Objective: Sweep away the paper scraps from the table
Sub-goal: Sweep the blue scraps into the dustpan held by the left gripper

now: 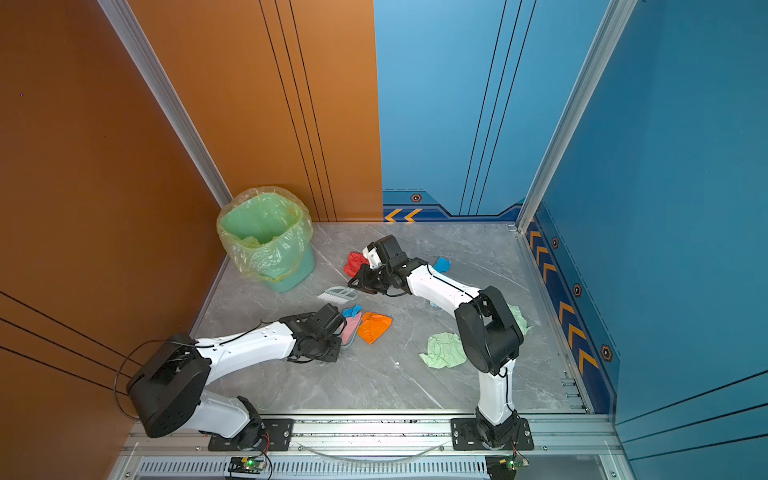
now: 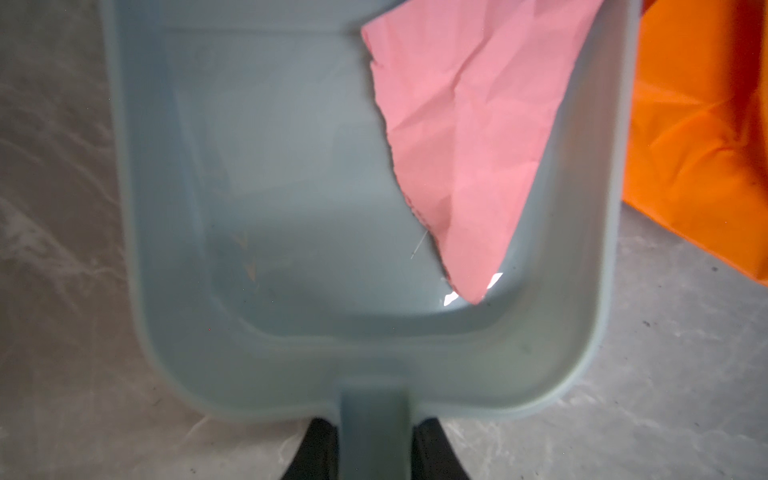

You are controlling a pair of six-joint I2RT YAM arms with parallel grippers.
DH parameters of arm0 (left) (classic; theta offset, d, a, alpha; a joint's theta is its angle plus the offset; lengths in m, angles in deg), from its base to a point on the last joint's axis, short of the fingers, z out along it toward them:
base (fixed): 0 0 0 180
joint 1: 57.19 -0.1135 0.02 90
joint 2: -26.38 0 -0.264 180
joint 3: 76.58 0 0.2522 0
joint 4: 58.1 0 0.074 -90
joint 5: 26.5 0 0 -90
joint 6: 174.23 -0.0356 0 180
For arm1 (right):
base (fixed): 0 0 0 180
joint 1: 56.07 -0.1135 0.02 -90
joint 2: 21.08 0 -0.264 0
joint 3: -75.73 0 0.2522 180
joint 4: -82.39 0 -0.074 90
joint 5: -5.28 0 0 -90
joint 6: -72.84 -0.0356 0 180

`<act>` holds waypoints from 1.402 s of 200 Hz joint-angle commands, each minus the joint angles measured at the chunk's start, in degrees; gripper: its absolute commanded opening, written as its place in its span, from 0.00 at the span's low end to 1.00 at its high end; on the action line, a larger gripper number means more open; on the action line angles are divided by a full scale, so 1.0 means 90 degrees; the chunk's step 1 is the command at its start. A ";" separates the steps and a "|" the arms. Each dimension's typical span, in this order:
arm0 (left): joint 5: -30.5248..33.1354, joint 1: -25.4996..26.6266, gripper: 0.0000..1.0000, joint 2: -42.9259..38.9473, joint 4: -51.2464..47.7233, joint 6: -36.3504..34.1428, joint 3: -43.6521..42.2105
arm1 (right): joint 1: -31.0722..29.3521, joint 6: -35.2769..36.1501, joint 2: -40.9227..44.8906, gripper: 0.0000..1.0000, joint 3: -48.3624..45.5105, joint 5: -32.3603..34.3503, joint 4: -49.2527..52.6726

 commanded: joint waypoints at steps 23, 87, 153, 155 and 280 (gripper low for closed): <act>-0.0236 0.0063 0.00 0.0111 -0.0148 -0.0097 -0.0044 | 0.0104 0.0617 0.0090 0.00 0.0257 0.0875 0.0849; -0.0228 0.0065 0.00 0.0141 -0.0143 -0.0109 -0.0014 | -0.0169 0.1119 0.0028 0.00 0.0279 0.1322 0.1772; -0.0225 0.0058 0.00 0.0170 -0.0128 -0.0123 -0.0006 | -0.0355 0.1004 0.0027 0.00 0.0271 0.0376 0.1815; -0.0225 0.0063 0.00 0.0170 -0.0127 -0.0127 -0.0008 | -0.0345 0.1008 0.0034 0.00 0.0272 0.0376 0.1826; -0.0247 0.0026 0.00 0.0538 0.0174 -0.0190 0.0148 | 0.0374 0.1079 -0.0306 0.00 0.1305 0.0212 0.1888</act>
